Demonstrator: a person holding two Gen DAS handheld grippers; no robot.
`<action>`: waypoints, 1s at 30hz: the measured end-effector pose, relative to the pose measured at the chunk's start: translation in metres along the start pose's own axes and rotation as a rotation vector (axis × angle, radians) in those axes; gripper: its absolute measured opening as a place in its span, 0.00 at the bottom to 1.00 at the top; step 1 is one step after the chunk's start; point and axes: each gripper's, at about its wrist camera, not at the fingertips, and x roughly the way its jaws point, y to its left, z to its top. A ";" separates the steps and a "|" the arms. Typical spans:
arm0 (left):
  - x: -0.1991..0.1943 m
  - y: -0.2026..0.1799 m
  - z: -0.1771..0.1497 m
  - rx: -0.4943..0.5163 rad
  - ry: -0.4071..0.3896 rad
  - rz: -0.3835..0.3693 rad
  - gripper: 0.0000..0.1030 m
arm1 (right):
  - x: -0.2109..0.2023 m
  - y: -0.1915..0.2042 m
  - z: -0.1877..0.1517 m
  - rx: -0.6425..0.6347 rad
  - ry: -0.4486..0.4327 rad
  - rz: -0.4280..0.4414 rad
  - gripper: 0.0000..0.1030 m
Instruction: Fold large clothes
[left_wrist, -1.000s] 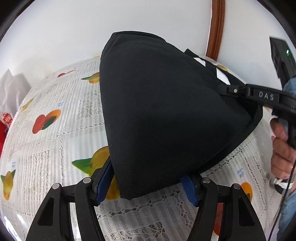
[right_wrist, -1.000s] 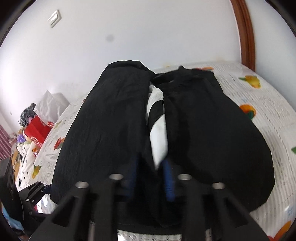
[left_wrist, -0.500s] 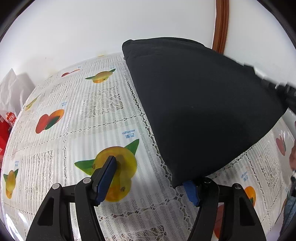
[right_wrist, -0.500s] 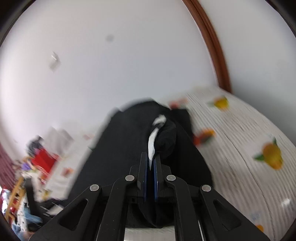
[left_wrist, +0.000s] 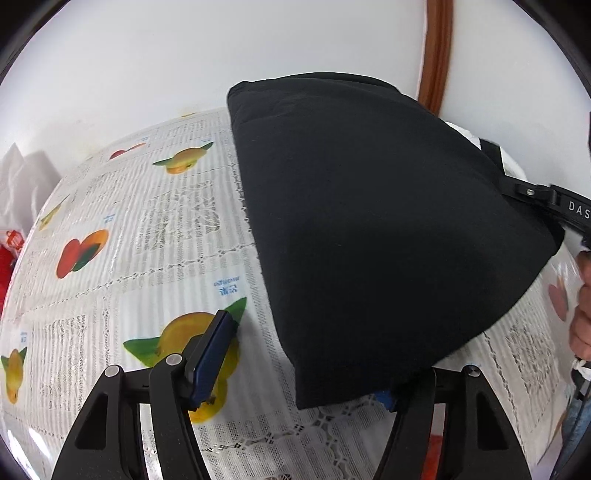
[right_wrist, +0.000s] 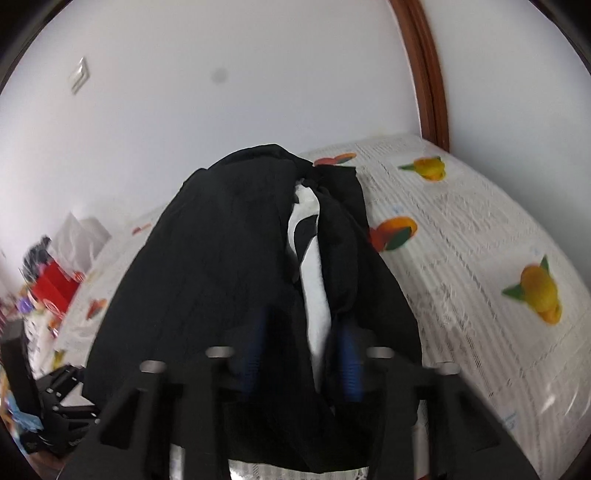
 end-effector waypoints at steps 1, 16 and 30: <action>0.001 -0.001 0.000 0.002 -0.004 0.010 0.63 | -0.007 0.001 0.002 -0.020 -0.029 0.026 0.06; 0.000 0.005 0.001 -0.004 0.001 0.006 0.63 | -0.031 -0.029 -0.022 -0.017 0.016 -0.131 0.38; -0.016 0.011 -0.009 0.002 -0.013 -0.100 0.45 | -0.048 -0.041 -0.065 -0.024 0.110 -0.093 0.46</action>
